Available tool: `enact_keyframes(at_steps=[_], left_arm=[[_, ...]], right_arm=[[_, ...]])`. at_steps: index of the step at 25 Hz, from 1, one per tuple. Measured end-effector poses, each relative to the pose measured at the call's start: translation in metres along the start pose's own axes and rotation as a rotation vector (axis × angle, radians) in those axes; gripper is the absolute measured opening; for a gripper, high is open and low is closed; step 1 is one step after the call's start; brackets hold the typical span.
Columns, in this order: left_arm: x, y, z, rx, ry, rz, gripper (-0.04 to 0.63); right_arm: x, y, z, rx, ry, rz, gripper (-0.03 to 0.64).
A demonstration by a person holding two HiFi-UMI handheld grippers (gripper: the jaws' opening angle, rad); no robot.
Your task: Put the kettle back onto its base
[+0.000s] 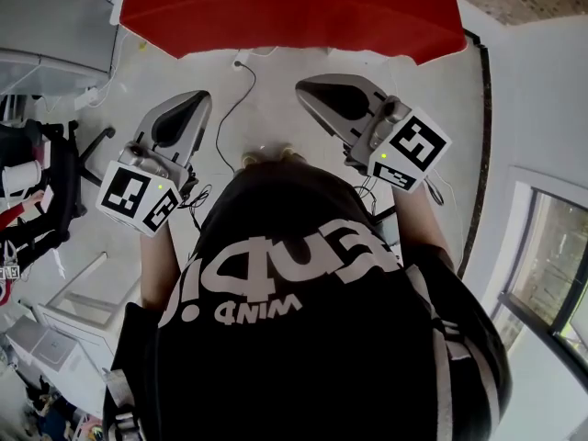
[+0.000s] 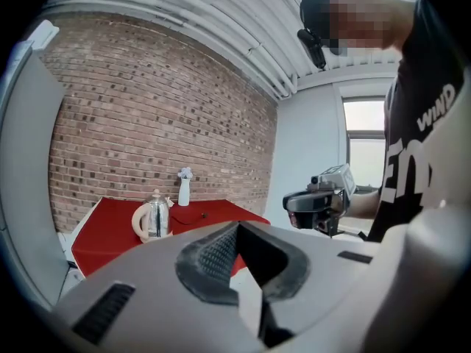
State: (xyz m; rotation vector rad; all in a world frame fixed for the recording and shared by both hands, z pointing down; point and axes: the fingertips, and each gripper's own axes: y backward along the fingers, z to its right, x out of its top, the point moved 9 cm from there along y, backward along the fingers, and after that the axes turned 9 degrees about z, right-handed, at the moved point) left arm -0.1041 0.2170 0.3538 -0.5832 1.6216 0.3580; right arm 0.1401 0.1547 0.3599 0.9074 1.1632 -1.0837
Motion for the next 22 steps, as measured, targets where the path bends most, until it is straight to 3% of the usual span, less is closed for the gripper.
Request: enact_keyframes(at_steps=[11, 22], left_arm=[[-0.0091, -0.0037, -0.0011, -0.018, -0.017, -0.001, 0.008], [-0.009, -0.0024, -0.0074, 0.015, -0.004, -0.01, 0.008]], right_arm=[[0.0032, 0.0024, 0.0031, 0.012, 0.025, -0.009, 0.023], [0.002, 0.0014, 0.005, 0.01, 0.031, 0.004, 0.023]])
